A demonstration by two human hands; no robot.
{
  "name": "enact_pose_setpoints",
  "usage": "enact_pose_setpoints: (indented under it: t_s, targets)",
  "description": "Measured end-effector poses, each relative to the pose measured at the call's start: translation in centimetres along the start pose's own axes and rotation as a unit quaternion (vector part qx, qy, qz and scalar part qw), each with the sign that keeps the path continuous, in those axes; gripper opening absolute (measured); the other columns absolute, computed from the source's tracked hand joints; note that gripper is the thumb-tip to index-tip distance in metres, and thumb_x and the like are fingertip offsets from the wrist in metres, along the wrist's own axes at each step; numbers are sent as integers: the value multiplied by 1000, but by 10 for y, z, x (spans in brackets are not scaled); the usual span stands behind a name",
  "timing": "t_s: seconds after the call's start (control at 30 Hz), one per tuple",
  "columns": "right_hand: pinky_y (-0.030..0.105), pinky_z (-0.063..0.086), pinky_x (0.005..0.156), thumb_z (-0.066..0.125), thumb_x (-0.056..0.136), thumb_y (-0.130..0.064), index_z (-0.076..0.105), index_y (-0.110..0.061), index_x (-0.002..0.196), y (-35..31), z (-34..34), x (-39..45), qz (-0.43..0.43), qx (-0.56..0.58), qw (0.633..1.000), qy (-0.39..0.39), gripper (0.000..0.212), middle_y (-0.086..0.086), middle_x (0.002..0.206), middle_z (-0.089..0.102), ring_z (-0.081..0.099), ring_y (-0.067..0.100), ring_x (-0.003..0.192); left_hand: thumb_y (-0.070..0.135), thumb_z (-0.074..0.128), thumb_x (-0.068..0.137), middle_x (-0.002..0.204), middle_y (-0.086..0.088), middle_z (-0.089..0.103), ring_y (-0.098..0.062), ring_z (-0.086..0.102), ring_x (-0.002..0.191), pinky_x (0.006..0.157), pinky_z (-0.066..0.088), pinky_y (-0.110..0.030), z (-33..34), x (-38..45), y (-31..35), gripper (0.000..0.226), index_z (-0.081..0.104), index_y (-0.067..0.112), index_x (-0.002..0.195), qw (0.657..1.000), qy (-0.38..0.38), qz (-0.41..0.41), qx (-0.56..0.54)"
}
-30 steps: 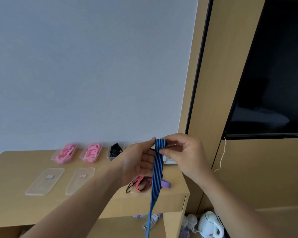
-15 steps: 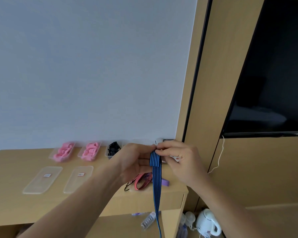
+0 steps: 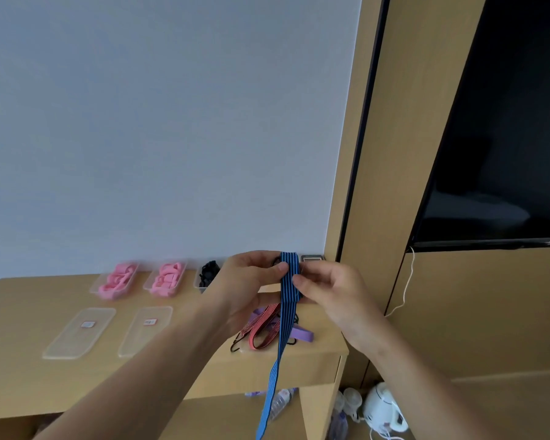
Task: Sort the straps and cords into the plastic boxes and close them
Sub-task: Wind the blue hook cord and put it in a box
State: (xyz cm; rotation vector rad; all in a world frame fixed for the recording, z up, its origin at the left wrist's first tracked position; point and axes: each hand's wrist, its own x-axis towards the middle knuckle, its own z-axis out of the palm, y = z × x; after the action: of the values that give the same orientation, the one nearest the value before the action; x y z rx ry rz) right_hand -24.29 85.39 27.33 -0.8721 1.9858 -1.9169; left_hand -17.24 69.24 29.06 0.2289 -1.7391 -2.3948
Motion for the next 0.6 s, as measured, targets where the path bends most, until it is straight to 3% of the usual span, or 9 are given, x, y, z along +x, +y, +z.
enact_pose_setpoints:
  t_s: [0.1,0.27,0.33,0.4,0.47,0.6]
  targets:
    - [35,59,88,78,84,-4,76,-20,104,-1,-2,1,-12,-30,999,-6,26,-1,97,78,74,16,94,0,65,93,106,-18,76,-29,75,95,72,61,-36,-1,-1,0,16,79,6,99,1000,-1,11,29]
    - [54,57,90,83,74,5,76,-13,94,-5,-4,5,-9,17,1000,22,28,11,92,77,72,22,85,21,70,94,112,-9,76,-23,74,102,85,59,-40,-1,-2,2,16,77,16,107,993,-20,29,111]
    - [52,56,88,85,71,3,76,-15,91,-8,-5,7,-24,27,999,40,29,11,93,77,71,22,84,40,73,90,115,-9,75,-23,73,105,91,58,-44,1,-3,1,33,74,15,112,993,-23,14,117]
    - [46,58,84,86,68,3,75,-18,87,-11,-6,10,-41,38,997,56,31,8,93,77,72,21,84,53,66,90,111,-9,76,-25,73,104,85,60,-41,4,-5,0,46,74,14,112,992,-19,-7,126]
    - [44,59,82,87,66,4,74,-19,85,-12,-6,11,-54,42,996,62,33,7,92,77,72,21,82,54,56,97,107,-13,77,-31,73,103,80,61,-39,5,-6,-1,48,76,11,108,993,-8,-26,113]
    - [45,58,81,86,65,7,73,-23,77,-9,-5,13,-67,57,994,65,35,8,88,77,73,23,80,50,51,100,109,-20,75,-39,71,105,85,61,-46,5,-6,1,50,77,8,108,995,-23,-33,87]
